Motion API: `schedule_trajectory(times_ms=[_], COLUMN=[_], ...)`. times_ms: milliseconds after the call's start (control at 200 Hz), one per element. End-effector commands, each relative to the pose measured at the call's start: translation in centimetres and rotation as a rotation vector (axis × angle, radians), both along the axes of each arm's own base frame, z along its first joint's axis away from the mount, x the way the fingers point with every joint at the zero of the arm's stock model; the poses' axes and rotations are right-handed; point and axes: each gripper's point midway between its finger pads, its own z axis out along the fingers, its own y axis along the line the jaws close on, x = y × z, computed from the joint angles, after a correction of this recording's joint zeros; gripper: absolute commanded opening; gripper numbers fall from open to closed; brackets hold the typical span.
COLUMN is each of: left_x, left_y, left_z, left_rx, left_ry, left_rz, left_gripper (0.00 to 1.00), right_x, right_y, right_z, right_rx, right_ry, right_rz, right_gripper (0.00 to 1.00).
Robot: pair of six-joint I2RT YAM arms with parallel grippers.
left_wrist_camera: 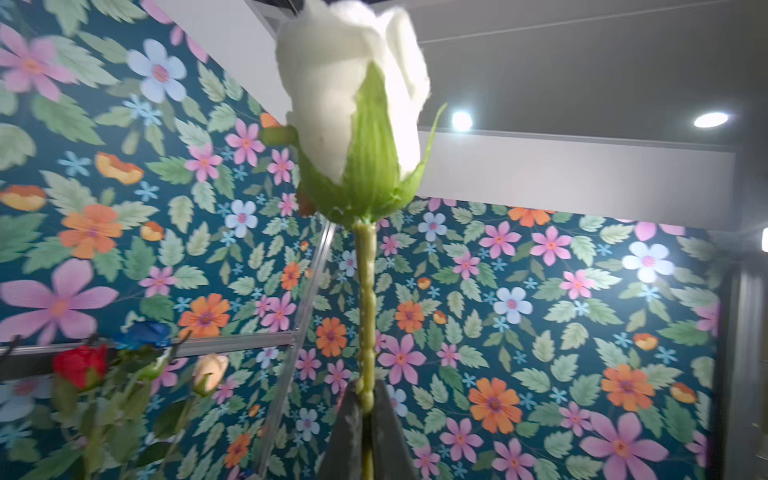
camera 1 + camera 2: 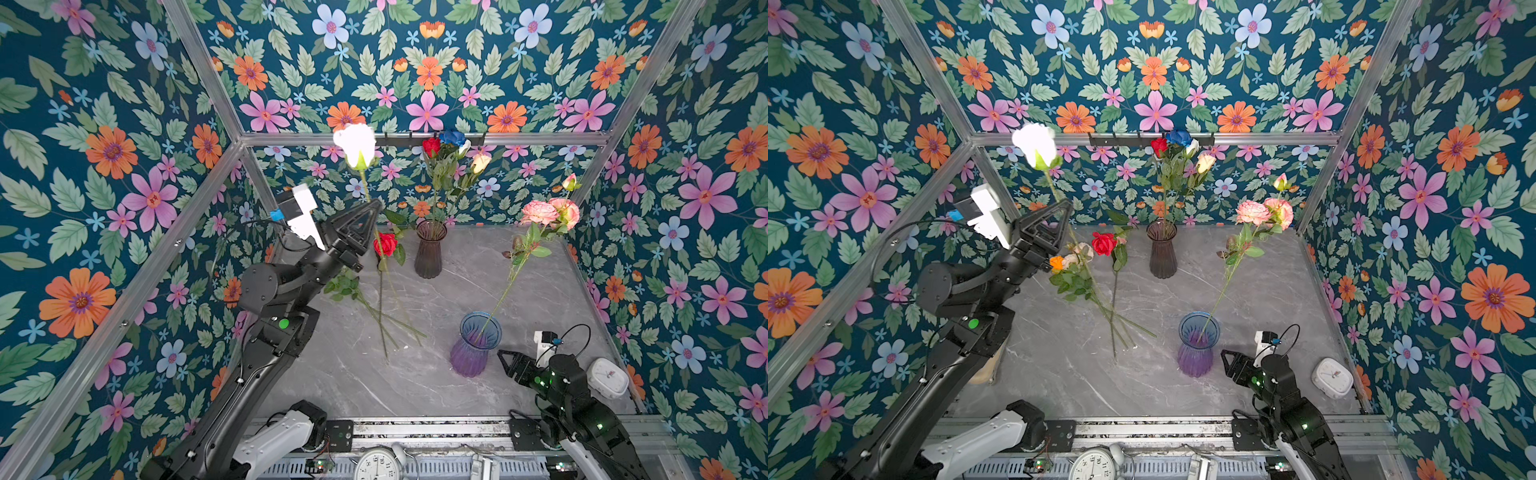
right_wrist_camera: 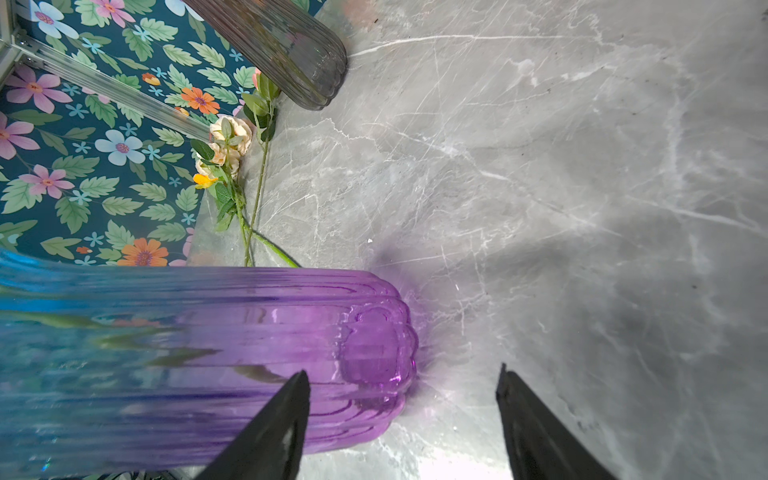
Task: Arrange flowers in a vase
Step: Place the flower in the vase.
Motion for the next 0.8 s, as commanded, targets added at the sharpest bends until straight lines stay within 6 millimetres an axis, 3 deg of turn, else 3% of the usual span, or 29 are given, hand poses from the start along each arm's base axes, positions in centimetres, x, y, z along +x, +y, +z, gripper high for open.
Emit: schedule_trajectory(times_ms=[0,250,430,590,795], left_x=[-1.3,-1.6,-1.7,-1.7,-1.0], left_y=[-2.6,-10.6,-16.3,-19.5,-21.6], left_z=[1.3,1.8,0.1,-1.3,-3.3], left_rx=[-0.002,0.027,0.119,0.191,0.251], left_ry=[-0.1,-0.159,-0.184,-0.209,-0.208], left_rz=[-0.052,-0.18,-0.204,-0.193,-0.174], left_gripper=[0.0,0.0,0.0,0.0,0.0], right_x=[0.3,0.3,0.3,0.3,0.3], right_y=[0.0,0.0,0.1,0.2,0.3], right_z=[0.5,0.5,0.5,0.6,0.6], right_rx=[0.005,0.005,0.006,0.007,0.008], right_ry=[-0.027,-0.027,-0.028,-0.03,-0.031], right_rz=[-0.006,-0.003,-0.001,0.005,0.012], right_gripper=[0.73,0.73,0.73,0.73,0.73])
